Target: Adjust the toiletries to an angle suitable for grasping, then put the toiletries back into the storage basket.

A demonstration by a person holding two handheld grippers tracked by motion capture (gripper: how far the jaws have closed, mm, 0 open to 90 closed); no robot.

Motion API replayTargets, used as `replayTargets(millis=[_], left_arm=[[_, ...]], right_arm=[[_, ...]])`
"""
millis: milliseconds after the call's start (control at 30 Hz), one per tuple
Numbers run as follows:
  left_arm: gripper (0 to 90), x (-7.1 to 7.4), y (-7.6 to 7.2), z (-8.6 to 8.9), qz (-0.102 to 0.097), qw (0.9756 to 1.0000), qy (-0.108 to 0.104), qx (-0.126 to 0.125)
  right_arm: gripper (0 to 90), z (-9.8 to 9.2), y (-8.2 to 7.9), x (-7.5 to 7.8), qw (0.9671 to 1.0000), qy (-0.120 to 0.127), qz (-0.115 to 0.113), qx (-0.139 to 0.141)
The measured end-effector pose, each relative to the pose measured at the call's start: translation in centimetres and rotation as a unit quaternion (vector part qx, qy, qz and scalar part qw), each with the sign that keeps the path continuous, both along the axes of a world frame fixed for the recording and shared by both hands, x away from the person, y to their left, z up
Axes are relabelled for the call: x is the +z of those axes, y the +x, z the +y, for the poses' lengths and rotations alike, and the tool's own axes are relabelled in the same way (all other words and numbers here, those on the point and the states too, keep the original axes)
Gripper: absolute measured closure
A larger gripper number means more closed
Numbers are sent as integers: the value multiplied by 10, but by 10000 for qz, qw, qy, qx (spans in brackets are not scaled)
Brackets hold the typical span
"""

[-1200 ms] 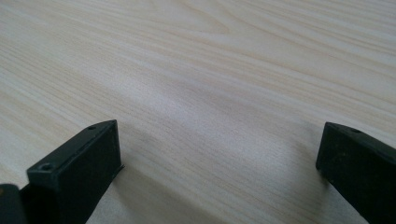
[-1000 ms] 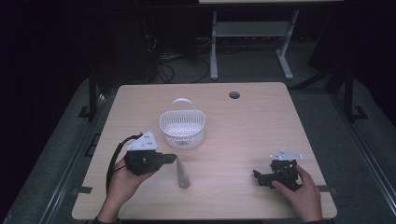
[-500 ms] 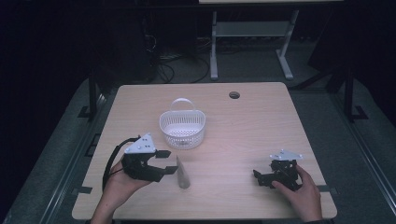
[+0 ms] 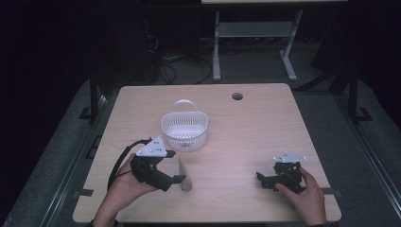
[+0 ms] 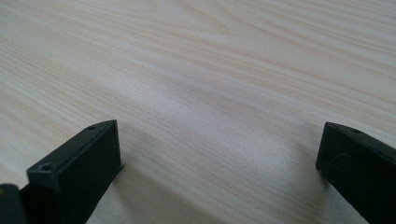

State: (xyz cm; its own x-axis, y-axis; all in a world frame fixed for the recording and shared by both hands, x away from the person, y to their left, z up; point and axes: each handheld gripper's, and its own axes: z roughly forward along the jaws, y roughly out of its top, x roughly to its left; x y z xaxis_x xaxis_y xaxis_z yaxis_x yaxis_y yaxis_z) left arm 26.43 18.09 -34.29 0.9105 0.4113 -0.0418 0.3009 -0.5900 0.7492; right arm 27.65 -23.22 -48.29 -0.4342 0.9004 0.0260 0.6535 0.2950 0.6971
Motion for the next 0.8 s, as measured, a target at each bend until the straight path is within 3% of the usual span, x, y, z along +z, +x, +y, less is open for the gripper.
replayTargets(millis=[800], left_arm=[[165,-16,12,-29,119,9988,403,-259]], right_arm=[[0,0,0,0,10000,0,1,0]])
